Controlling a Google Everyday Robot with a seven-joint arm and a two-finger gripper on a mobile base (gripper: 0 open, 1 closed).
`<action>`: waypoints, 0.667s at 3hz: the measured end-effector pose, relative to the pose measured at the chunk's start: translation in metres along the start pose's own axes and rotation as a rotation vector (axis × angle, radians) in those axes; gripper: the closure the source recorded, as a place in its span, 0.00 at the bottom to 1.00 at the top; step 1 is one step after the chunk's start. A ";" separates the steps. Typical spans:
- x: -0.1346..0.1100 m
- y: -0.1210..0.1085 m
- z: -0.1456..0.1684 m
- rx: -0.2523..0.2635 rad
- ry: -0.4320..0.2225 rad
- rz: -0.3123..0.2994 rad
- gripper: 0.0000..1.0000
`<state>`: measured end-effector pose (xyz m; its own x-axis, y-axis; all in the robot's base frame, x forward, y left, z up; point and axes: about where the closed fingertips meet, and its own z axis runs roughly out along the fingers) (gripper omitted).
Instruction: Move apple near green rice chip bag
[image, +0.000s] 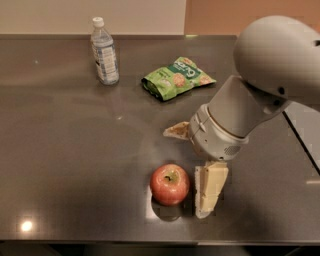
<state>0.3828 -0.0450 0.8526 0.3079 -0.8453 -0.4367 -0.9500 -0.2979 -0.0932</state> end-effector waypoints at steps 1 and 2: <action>-0.007 0.005 0.010 -0.029 -0.018 -0.015 0.00; -0.012 0.010 0.016 -0.050 -0.025 -0.021 0.18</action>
Offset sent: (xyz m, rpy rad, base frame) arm -0.0196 0.0178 -0.0167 0.0133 0.0708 0.0608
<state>0.3691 -0.0312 0.8429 0.3260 -0.8273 -0.4575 -0.9393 -0.3382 -0.0578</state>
